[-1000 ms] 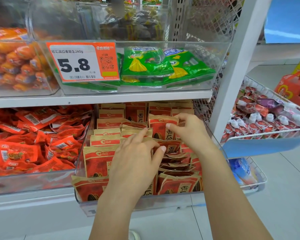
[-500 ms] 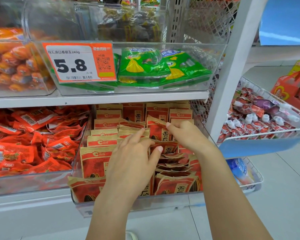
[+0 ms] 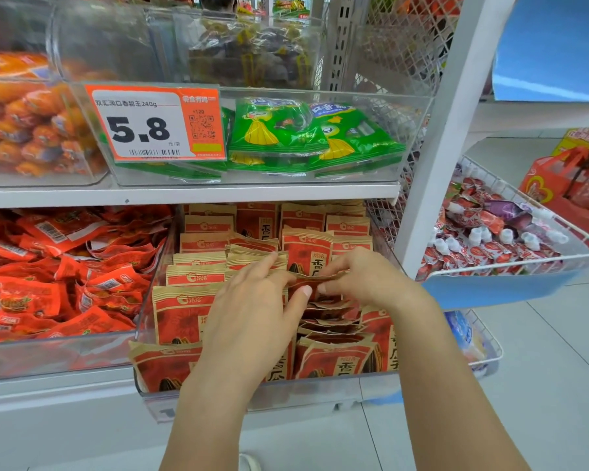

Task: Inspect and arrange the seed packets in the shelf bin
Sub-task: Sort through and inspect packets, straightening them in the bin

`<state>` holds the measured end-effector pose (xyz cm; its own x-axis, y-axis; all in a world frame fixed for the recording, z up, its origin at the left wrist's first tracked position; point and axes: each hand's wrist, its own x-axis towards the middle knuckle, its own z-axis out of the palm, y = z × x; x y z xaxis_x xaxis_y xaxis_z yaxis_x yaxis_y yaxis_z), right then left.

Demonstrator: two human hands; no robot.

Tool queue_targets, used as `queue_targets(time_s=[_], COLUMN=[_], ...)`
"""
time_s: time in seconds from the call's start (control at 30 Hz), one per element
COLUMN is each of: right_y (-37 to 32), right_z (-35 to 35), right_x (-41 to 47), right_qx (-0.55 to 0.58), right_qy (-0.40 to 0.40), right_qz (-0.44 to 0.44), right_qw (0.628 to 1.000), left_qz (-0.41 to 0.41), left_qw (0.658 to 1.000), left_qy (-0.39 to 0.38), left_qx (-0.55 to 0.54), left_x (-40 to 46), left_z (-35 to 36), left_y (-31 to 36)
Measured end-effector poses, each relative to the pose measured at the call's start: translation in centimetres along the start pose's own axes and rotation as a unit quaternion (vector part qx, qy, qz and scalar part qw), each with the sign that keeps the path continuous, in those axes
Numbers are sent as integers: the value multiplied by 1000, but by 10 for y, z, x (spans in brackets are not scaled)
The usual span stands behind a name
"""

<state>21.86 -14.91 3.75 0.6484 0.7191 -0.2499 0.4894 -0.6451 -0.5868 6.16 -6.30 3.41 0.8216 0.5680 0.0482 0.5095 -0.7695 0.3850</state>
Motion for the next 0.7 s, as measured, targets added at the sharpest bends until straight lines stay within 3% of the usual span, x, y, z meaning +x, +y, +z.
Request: queue_targets(time_s=[0.13,0.23,0.5,0.7], right_y=[0,-2,-10,-5], right_z=[5,-5,-11,-43], right_x=[7,2,-29,-75], right_qx=[-14,88,107,187], right_qy=[158,267,240,375], right_qz=[-17,-41,-155,-287], right_qw=[987,959,952,861], left_qz=[4,6,16,21], left_qw=[1000,1000,999,979], left_qy=[3,3,25,119], left_qx=[-5,-10,-43,-165], left_x=[-2,-3,-4,-8], left_z=[-2,-3,-5,-10], left_y=[0,-1,-1,-1])
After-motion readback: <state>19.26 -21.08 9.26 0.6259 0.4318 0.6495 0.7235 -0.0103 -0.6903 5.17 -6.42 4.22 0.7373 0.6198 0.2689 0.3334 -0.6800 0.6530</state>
